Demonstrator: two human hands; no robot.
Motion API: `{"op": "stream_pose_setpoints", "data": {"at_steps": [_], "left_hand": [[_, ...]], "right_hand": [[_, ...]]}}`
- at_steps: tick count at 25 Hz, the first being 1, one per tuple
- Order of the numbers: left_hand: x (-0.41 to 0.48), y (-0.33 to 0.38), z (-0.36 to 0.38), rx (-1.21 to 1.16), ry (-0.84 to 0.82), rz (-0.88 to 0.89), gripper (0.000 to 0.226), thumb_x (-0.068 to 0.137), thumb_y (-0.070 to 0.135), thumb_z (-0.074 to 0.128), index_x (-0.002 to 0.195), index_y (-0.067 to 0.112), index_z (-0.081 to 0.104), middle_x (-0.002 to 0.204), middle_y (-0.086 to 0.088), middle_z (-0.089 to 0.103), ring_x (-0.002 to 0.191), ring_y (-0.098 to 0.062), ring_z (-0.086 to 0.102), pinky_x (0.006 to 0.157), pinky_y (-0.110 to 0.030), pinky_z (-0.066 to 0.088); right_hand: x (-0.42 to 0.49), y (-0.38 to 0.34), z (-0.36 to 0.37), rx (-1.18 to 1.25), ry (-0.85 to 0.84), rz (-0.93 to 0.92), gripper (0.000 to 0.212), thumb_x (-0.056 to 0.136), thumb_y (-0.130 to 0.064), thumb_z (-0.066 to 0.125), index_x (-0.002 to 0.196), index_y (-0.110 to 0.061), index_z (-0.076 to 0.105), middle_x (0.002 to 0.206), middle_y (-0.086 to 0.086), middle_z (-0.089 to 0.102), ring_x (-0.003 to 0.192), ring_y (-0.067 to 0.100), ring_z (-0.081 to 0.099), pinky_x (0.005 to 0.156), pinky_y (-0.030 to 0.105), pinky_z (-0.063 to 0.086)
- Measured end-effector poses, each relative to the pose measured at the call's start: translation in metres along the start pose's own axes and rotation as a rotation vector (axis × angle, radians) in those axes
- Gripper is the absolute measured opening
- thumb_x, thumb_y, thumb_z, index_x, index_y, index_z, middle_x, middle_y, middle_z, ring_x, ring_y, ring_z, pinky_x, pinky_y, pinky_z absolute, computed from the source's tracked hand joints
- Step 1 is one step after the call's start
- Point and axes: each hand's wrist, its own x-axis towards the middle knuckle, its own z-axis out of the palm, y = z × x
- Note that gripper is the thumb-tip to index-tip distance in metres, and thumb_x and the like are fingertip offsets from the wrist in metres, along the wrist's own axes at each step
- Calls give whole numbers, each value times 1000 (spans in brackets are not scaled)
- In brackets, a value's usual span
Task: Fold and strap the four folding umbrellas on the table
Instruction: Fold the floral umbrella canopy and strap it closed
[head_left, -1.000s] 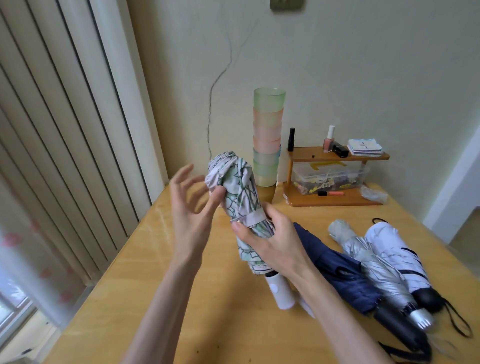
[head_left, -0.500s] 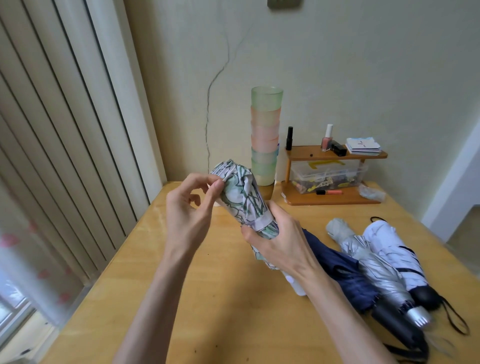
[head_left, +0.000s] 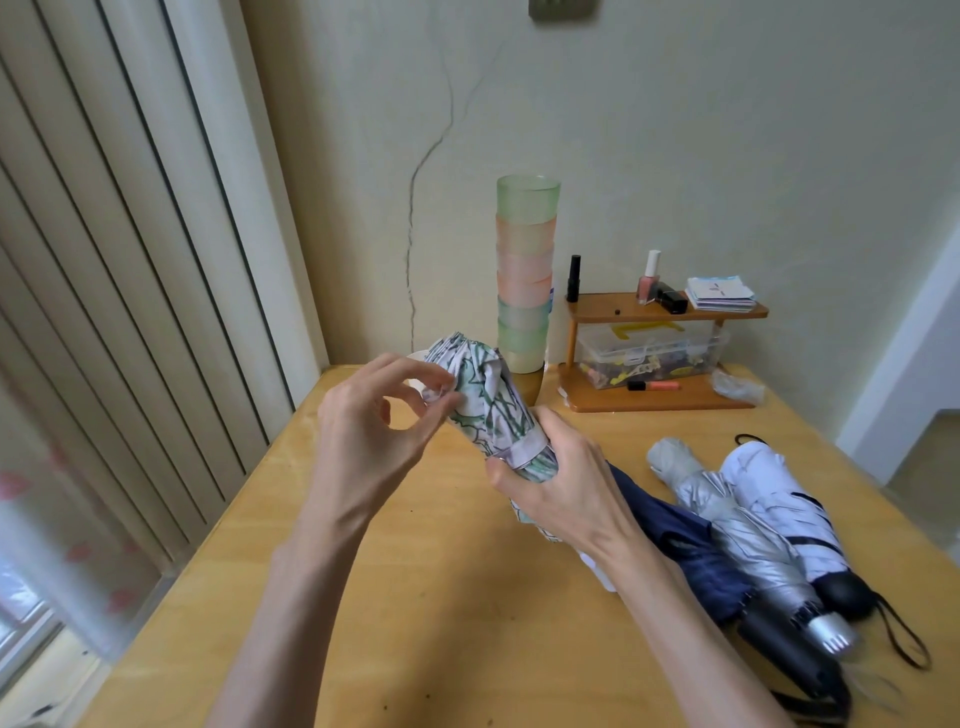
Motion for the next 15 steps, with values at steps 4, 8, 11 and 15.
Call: {"op": "stream_pose_setpoints", "data": {"at_steps": [4,8,11,15], "left_hand": [[0,-7,2,-63,-73,-118,7,92,16,80,92,23,78,90,16,73,73,-13,71,60,-38,50],[0,-11,0,0,-82,-72,15,93,9,79,96,23,80,90,15,72,69,-13,70,58,-43,53],[-2,-8,-1,95,-89,5,7,91,18,82,94,24,79,93,14,73,70,-7,71,55,-37,52],[-2,-15,0,117,-99,-28,8,92,16,80,89,23,76,91,17,70,64,-7,69,56,-31,51]], "right_hand": [[1,1,-1,-35,-5,-17,39,76,-58,69,92,-27,54,86,-6,63,75,17,62,66,45,56],[1,5,-4,-44,-10,-27,37,77,-54,72,89,-26,52,84,-6,62,73,17,61,63,45,55],[1,5,-4,-68,-3,-41,36,77,-54,71,86,-27,49,82,-6,59,71,17,58,62,44,53],[1,7,-4,-76,-16,-42,37,77,-53,72,86,-26,49,81,-6,58,70,17,57,61,45,52]]}}
